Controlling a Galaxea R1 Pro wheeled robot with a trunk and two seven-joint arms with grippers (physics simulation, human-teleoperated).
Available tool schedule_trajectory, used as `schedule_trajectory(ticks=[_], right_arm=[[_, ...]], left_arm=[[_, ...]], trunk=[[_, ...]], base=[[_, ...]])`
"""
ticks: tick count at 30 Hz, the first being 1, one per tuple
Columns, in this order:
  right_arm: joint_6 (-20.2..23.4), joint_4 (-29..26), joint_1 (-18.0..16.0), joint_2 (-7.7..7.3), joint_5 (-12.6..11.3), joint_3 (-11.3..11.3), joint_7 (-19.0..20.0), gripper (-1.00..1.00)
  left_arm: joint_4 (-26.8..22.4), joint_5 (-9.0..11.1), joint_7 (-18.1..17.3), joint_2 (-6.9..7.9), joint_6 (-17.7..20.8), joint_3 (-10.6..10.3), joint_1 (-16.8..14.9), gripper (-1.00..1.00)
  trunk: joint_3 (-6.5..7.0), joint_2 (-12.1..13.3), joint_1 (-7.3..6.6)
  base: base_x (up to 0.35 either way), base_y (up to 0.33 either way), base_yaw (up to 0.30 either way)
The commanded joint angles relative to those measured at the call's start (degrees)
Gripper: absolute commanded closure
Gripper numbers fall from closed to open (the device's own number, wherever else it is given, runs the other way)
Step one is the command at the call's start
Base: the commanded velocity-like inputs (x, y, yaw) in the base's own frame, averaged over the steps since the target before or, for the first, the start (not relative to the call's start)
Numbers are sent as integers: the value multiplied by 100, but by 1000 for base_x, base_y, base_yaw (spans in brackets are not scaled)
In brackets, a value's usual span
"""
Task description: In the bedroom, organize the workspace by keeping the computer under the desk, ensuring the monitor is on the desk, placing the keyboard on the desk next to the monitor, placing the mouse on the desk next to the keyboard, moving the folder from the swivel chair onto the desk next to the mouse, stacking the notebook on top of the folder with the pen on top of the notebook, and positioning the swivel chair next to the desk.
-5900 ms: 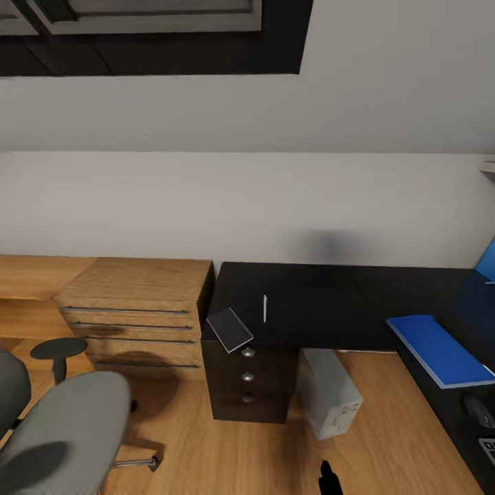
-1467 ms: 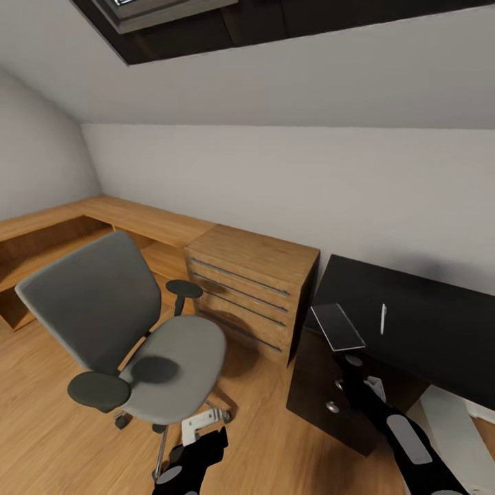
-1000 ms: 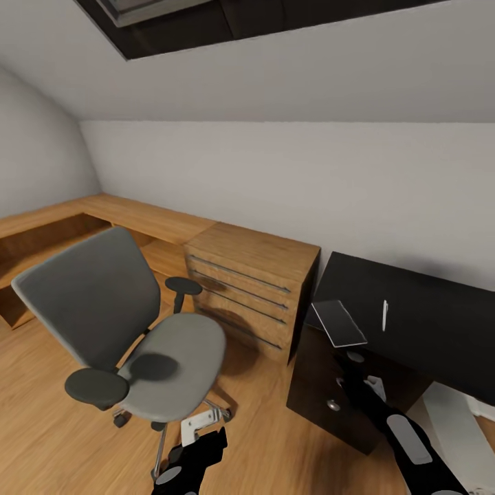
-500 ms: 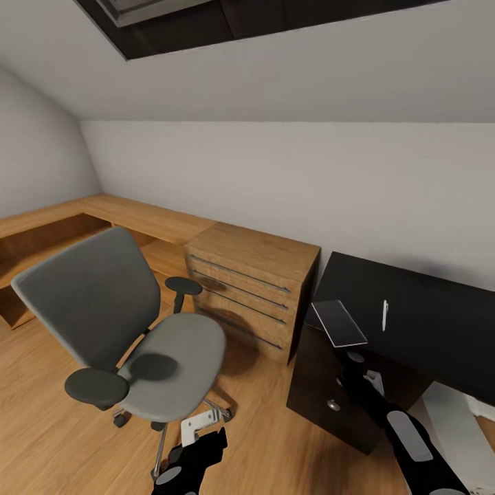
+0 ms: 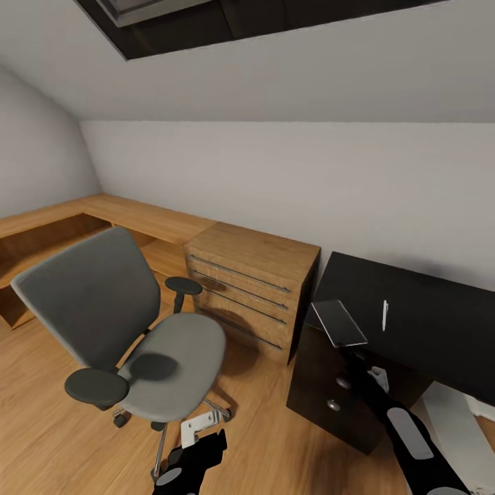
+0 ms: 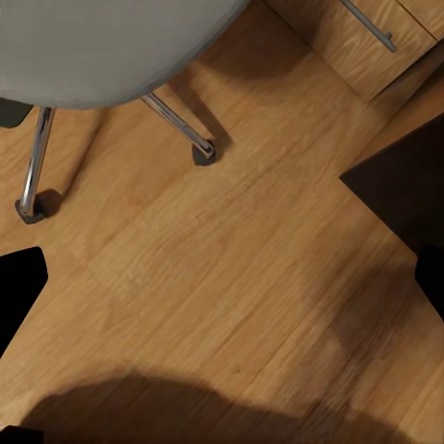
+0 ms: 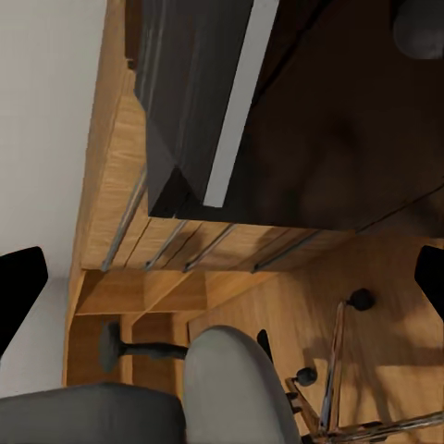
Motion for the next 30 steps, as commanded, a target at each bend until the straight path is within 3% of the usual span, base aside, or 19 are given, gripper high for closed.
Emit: schedule_trajectory(ticks=[1, 5, 9, 15, 30], right_arm=[[32, -19, -3, 1, -44, -18, 9, -100], [18, -72, -3, 0, -101, -24, 3, -100], [2, -79, -3, 4, -390, -17, -1, -100], [-2, -74, -3, 8, -1109, 0, 3, -100], [-27, 1, -3, 9, -1401, 8, 3, -100]], left_arm=[[-6, 32, 40, 1, 17, -6, -5, -100], [-3, 32, 39, -2, 17, -8, -5, -100], [2, 32, 35, -1, 17, -8, -5, -100], [7, 32, 33, -2, 17, -8, -5, -100], [2, 30, 18, 8, 17, 0, -5, -100]], trunk=[[-5, -3, 0], [-5, -3, 0], [-5, -3, 0], [-5, -3, 0], [-5, -3, 0]], base=[[0, 0, 0], [0, 0, 0], [0, 0, 0], [0, 0, 0], [0, 0, 0]])
